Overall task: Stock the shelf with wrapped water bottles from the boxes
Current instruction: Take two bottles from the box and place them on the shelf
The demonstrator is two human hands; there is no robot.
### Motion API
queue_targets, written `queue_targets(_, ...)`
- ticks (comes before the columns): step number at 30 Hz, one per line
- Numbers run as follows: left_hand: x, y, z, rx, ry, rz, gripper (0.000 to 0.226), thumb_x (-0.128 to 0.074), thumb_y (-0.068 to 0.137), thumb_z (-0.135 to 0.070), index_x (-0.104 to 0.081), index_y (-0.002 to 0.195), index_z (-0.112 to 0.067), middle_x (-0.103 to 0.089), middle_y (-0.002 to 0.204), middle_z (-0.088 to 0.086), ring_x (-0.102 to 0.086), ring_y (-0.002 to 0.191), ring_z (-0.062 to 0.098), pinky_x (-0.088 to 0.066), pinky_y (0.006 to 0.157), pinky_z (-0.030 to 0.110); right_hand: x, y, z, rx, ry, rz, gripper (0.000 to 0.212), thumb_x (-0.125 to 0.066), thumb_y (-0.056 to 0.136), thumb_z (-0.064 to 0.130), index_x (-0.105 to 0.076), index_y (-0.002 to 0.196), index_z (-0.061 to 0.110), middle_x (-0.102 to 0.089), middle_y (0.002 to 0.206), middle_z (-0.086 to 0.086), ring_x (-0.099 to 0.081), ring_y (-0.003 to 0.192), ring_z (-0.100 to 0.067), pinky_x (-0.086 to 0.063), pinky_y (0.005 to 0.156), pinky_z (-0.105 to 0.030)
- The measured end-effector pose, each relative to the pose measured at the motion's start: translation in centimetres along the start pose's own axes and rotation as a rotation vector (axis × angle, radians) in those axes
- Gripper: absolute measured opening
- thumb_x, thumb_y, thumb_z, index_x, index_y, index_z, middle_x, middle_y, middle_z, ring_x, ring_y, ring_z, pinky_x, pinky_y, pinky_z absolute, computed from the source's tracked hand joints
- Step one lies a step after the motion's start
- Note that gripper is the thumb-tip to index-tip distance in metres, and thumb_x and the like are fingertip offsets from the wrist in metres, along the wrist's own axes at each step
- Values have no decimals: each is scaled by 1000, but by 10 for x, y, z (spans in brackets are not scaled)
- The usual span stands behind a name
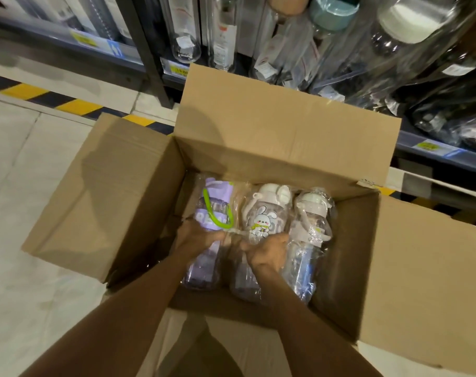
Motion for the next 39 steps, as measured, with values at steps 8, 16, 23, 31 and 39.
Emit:
queue_targets(8, 57, -83, -43, 31, -118, 38, 73, -75, 33, -54, -72, 93, -13, -71, 94, 4, -66, 88, 19, -49, 70, 26, 92, -81, 28, 65, 228, 129, 100, -84, 67, 31, -21, 137, -2, -46, 137, -17, -49, 123, -30, -40, 100, -29)
queue_targets(16, 148, -236, -158, -355, -248, 32, 39, -87, 55, -32, -64, 87, -31, -67, 83, -12, -62, 77, 4, -51, 71, 26, 269, -193, 61, 296, 337, -19, 74, -85, 62, 15, -39, 118, 3, -58, 108, -9, -59, 92, -21, -43, 75, -25)
queue_targets(23, 230, -391, -293, -554, -363, 27, 46, -87, 39, -33, -66, 80, -25, -67, 76, -9, -62, 73, 13, -49, 64, 19, 444, -290, 113, 543, 447, -68, 64, -82, 64, 6, -36, 108, 11, -58, 91, 2, -58, 74, -10, -44, 61, -20)
queue_targets(31, 315, -565, -439, -849, -406, -38, 82, -75, 26, -50, -64, 99, -16, -69, 92, -4, -64, 87, 12, -50, 77, 25, 646, -422, 180, 865, 561, -264, 65, -82, 64, 6, -38, 113, 11, -54, 97, 6, -56, 87, -12, -43, 69, -17)
queue_targets(39, 392, -732, -542, -1144, -412, -119, 50, -89, 57, -13, -64, 99, -7, -68, 86, -3, -60, 72, -3, -44, 55, 4, 806, -546, 199, 1052, 656, -402, 67, -84, 65, 11, -39, 114, 10, -57, 98, 4, -57, 90, -13, -40, 71, -19)
Point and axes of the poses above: each hand's wrist, its own y-axis towards the middle knuckle, its own x-axis out of the back of the hand, z = x × y, the point moved 6 cm from there along y, towards the middle knuckle
